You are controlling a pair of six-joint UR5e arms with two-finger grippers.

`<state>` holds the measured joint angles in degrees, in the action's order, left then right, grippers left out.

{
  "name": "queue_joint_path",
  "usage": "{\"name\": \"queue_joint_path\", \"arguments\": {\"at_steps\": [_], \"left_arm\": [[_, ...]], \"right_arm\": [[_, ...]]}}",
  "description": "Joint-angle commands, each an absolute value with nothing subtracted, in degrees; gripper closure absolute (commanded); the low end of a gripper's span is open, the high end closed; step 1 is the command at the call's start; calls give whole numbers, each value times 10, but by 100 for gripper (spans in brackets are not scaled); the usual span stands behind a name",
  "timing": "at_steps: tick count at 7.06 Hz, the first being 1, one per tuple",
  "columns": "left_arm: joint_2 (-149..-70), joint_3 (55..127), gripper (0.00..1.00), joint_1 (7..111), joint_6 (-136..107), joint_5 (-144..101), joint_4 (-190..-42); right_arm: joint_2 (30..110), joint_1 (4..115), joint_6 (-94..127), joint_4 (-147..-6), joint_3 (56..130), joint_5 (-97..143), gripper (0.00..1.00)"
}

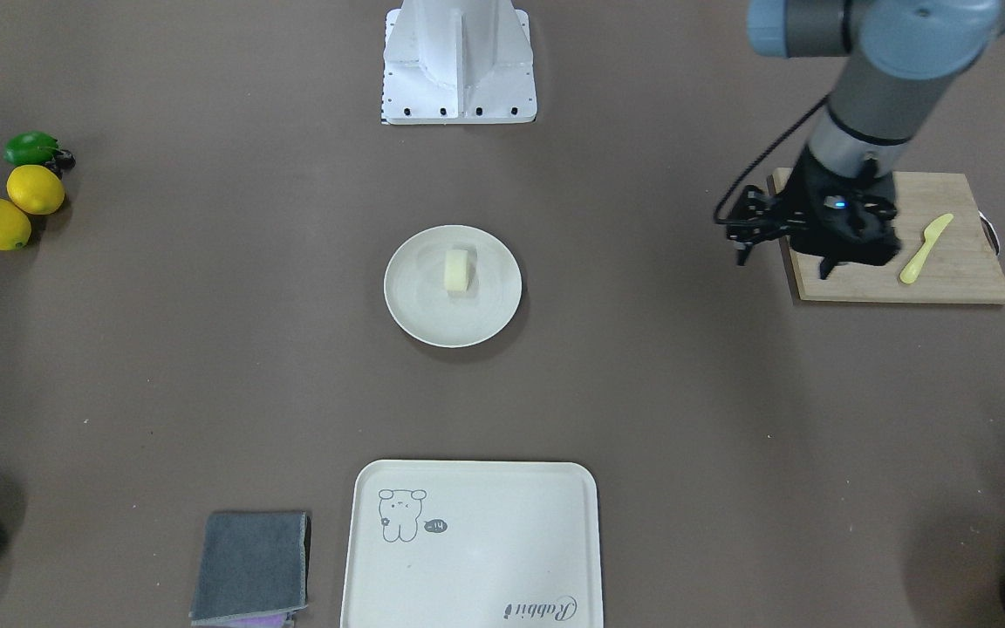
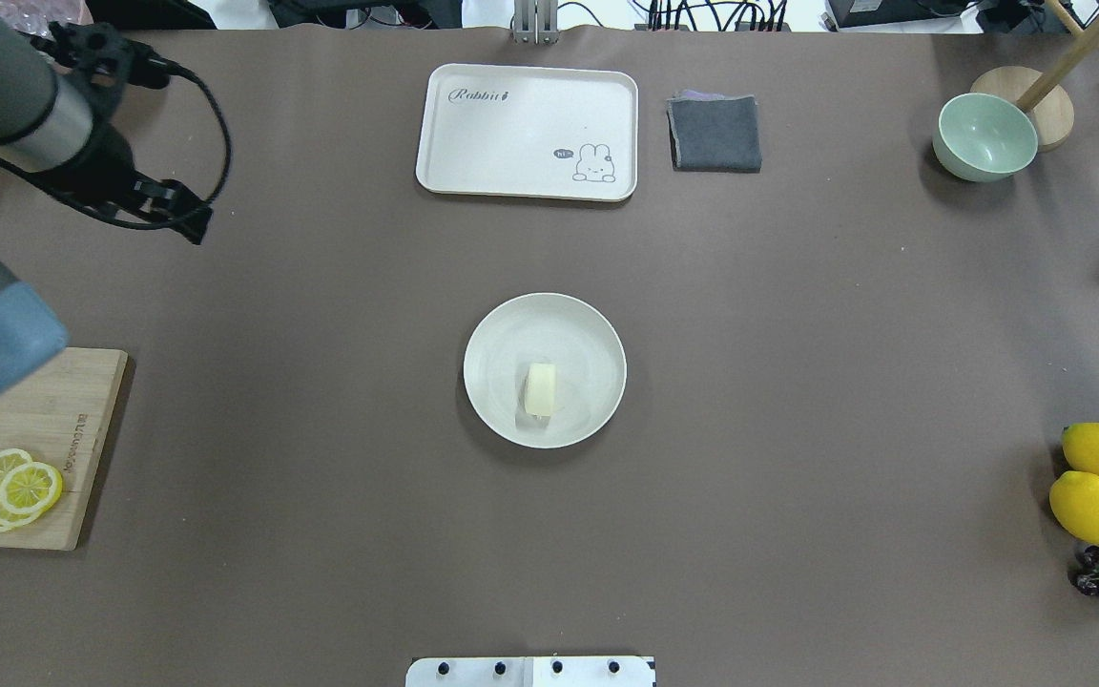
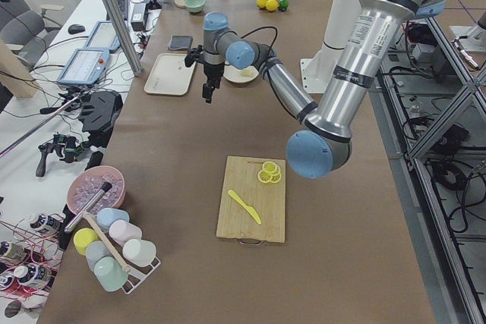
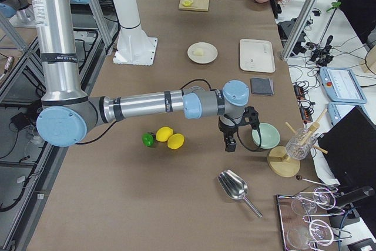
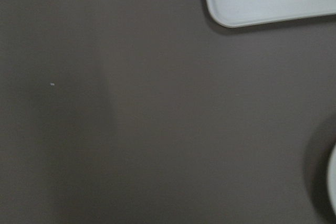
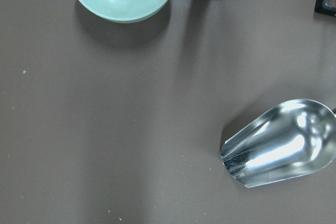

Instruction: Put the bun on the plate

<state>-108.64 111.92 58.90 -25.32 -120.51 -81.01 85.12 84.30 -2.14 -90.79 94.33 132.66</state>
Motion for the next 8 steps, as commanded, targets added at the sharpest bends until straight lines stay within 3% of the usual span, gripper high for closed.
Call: {"name": "queue_joint_path", "arguments": {"at_steps": [1, 3, 5, 8], "left_arm": [[-957, 1104, 3, 769, 2, -1309, -809], [-877, 1079, 3, 866, 134, -1319, -812], [-879, 1033, 3, 895, 139, -1319, -805], [-878, 1027, 3, 896, 144, -1327, -829]], "right_arm": [[855, 866, -39, -920, 948, 1326, 1], [858, 872, -39, -920, 947, 1328, 1], [872, 878, -40, -914, 951, 1326, 1], [895, 877, -39, -914, 970, 1318, 0]]}}
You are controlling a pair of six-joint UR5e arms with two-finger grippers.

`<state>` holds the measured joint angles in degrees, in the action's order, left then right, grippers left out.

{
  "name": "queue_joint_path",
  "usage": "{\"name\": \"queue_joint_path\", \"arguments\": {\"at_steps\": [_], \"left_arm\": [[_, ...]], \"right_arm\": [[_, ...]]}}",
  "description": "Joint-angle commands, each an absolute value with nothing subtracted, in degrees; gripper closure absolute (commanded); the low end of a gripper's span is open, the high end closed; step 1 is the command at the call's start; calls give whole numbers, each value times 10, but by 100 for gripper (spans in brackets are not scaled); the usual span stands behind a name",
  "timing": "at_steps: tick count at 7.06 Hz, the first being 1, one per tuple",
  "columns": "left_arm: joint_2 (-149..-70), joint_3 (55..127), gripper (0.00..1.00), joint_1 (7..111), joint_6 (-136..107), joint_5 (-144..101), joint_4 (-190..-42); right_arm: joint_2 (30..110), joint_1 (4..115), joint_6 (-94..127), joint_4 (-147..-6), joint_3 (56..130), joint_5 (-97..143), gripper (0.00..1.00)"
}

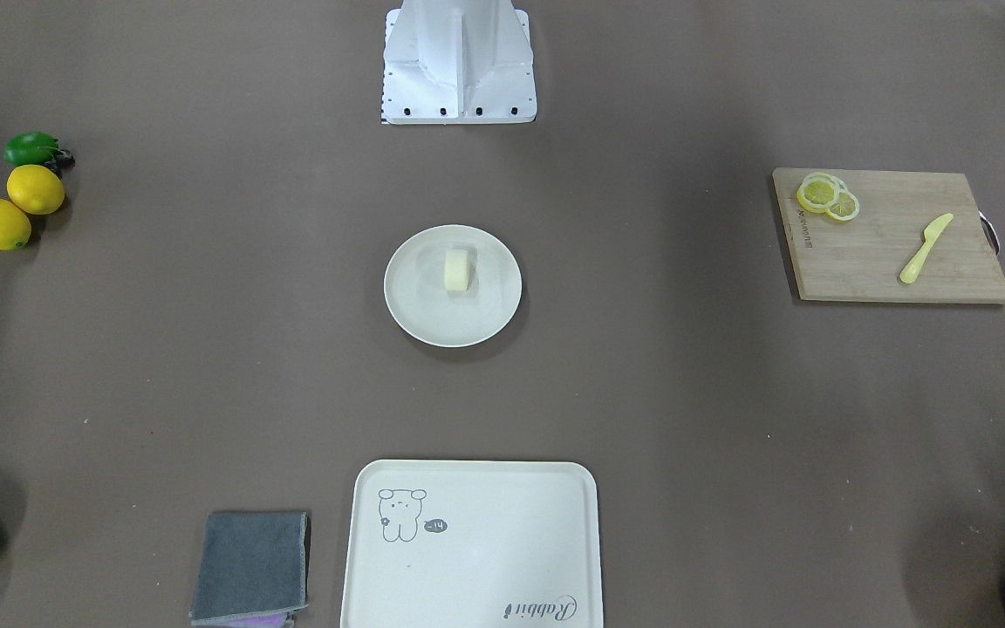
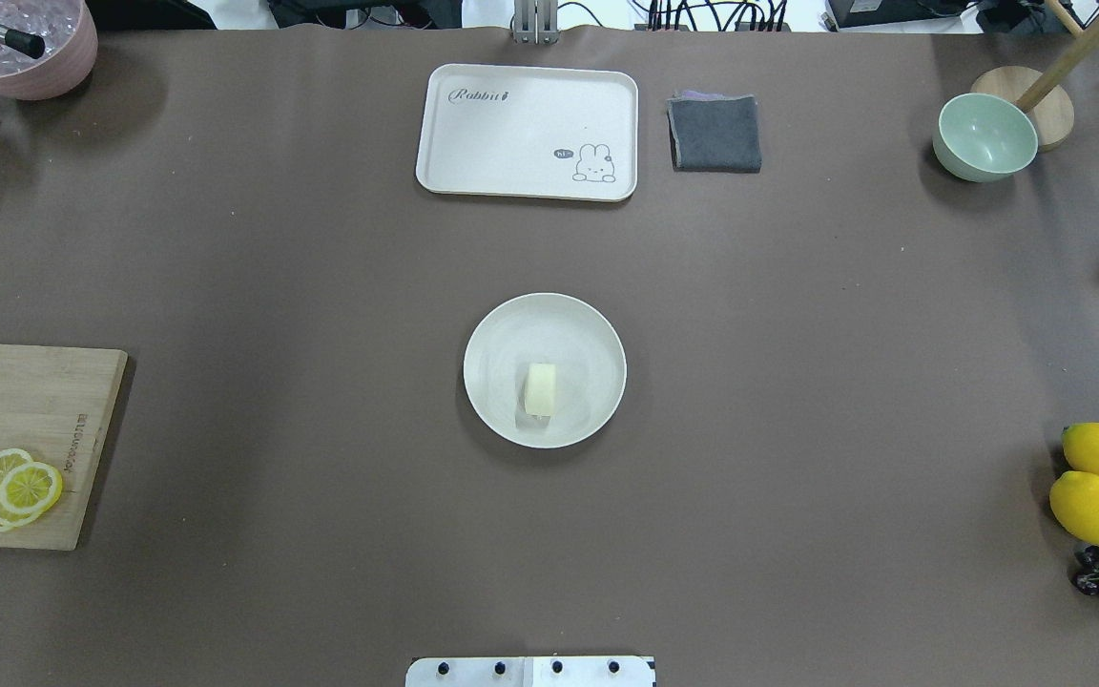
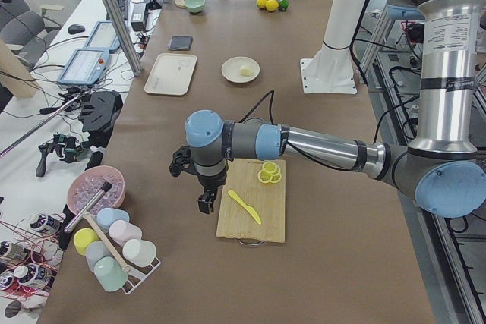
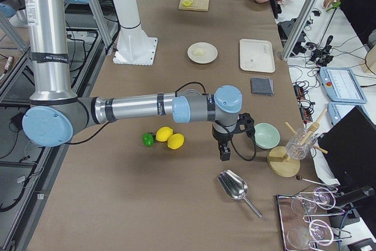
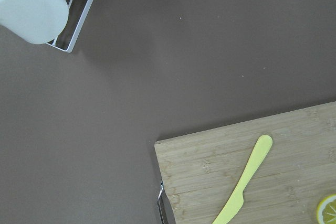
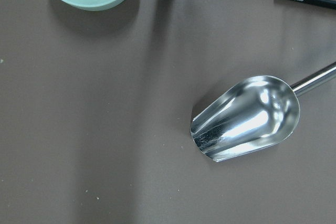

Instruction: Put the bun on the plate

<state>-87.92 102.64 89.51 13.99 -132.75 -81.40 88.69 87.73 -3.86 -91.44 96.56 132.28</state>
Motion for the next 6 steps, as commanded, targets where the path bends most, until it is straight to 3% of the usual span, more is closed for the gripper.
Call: {"name": "queue_joint_path", "arguments": {"at_steps": [1, 6], "left_arm": [[-871, 1023, 3, 897, 142, -1327, -852], [-843, 1012, 2, 898, 141, -1332, -869]], "right_arm": [[896, 873, -39, -914, 970, 1318, 0], [909, 867, -39, -913, 973, 1319, 0]]}}
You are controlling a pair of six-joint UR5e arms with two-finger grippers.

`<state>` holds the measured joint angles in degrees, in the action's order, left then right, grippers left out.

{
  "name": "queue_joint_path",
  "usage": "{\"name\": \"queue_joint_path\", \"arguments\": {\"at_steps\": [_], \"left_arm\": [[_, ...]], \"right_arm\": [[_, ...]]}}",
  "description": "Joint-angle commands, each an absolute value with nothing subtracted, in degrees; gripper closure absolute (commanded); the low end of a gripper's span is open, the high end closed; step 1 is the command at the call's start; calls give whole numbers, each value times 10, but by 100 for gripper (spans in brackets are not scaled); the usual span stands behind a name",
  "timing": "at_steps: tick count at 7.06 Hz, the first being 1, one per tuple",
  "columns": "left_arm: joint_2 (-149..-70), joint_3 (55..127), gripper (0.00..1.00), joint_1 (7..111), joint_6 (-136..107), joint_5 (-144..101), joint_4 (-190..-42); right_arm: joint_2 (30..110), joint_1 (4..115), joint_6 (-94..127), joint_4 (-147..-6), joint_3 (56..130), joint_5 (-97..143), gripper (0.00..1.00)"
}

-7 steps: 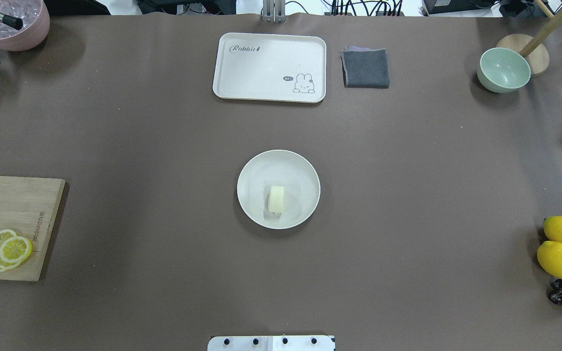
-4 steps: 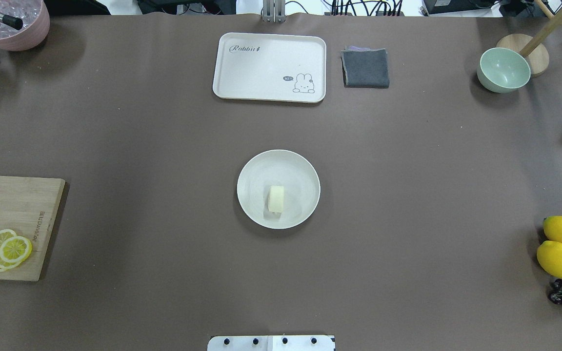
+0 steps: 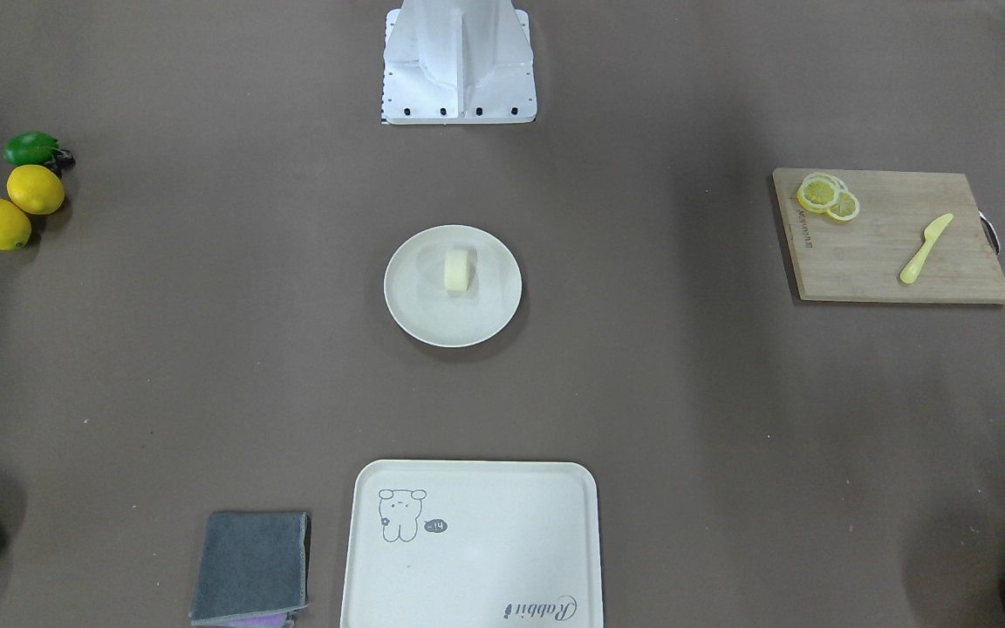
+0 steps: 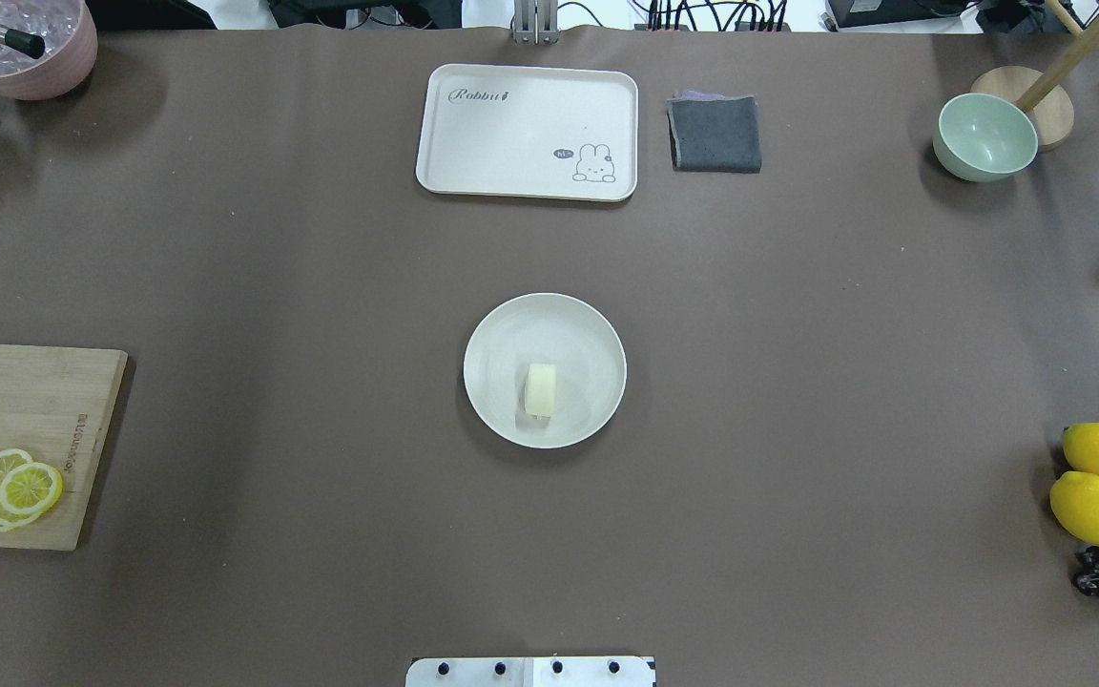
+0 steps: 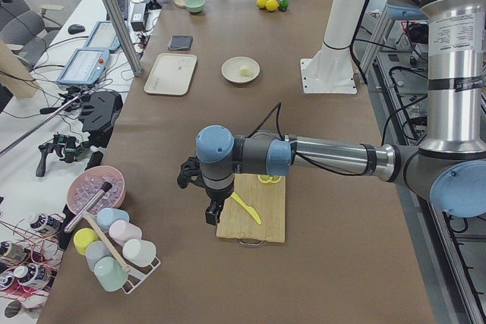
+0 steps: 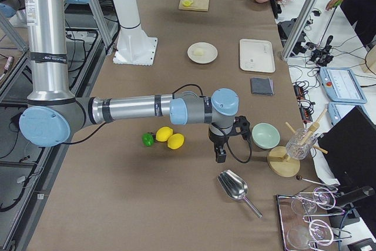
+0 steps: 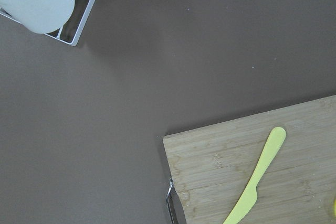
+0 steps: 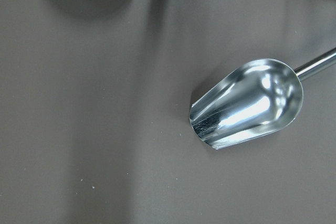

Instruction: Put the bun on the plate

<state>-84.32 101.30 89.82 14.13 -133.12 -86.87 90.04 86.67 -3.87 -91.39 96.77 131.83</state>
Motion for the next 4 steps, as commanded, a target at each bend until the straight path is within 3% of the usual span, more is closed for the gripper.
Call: {"name": "queue_joint_path", "arguments": {"at_steps": [1, 4], "left_arm": [[-843, 1015, 2, 898, 141, -1332, -869], [-843, 1018, 2, 898, 140, -1332, -869]], "right_arm": [[909, 867, -40, -913, 968, 1318, 0], [916, 867, -69, -912, 967, 1325, 0]]}}
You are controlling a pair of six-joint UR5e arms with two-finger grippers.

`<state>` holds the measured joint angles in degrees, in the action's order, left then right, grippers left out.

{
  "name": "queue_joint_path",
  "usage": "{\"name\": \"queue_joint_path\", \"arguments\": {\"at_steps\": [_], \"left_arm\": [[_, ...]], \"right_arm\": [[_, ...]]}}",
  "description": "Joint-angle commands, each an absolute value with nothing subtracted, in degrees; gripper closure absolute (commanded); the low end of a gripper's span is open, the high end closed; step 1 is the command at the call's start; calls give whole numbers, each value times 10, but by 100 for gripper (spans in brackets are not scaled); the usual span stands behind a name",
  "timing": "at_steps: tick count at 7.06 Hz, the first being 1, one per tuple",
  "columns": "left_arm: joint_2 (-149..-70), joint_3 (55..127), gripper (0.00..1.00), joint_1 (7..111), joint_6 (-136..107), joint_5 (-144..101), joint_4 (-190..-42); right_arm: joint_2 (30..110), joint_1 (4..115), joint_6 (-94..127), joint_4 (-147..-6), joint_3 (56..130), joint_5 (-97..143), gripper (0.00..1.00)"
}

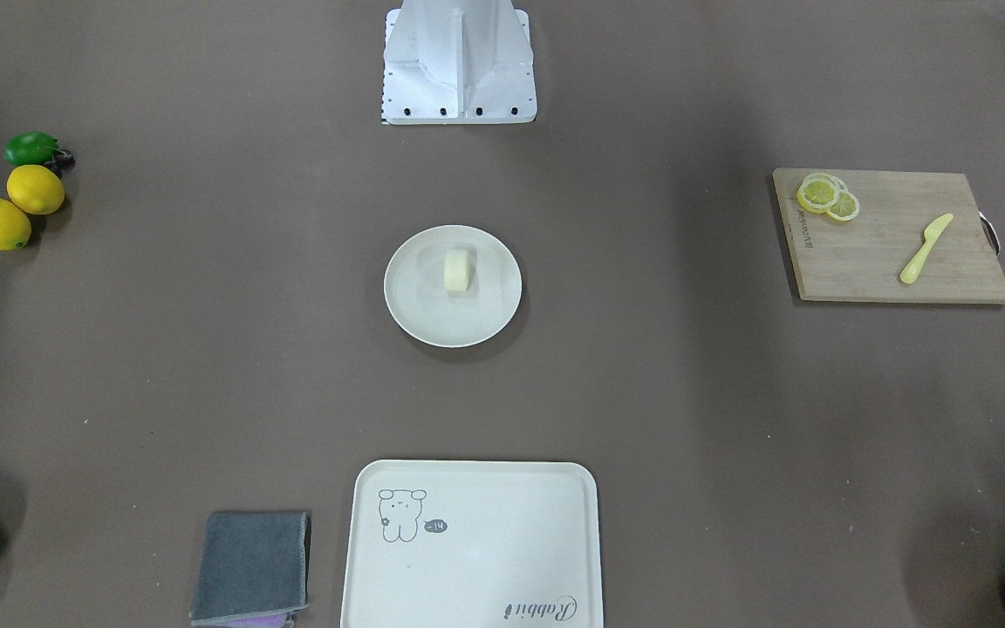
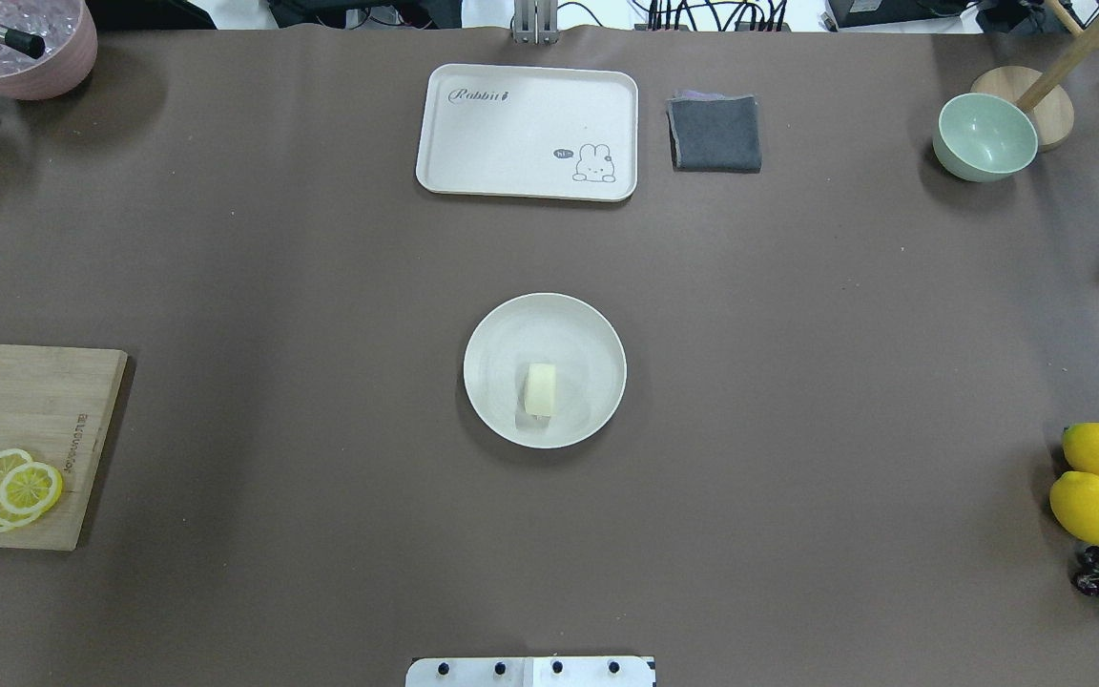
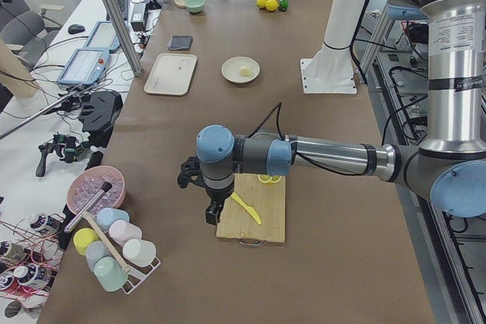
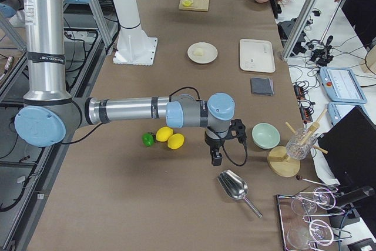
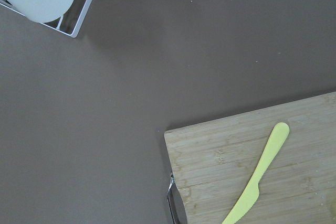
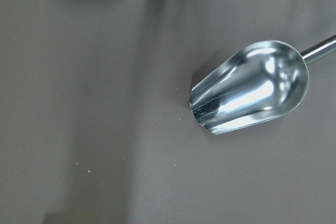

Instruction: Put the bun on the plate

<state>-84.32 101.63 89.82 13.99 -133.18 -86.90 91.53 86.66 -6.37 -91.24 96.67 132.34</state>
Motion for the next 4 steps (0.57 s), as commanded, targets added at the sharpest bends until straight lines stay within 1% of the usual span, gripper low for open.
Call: {"name": "queue_joint_path", "arguments": {"at_steps": [1, 4], "left_arm": [[-843, 1018, 2, 898, 140, -1332, -869], [-845, 1023, 2, 898, 140, -1332, -869]], "right_arm": [[917, 867, -69, -912, 966, 1324, 0], [917, 867, -69, -912, 966, 1325, 0]]}}
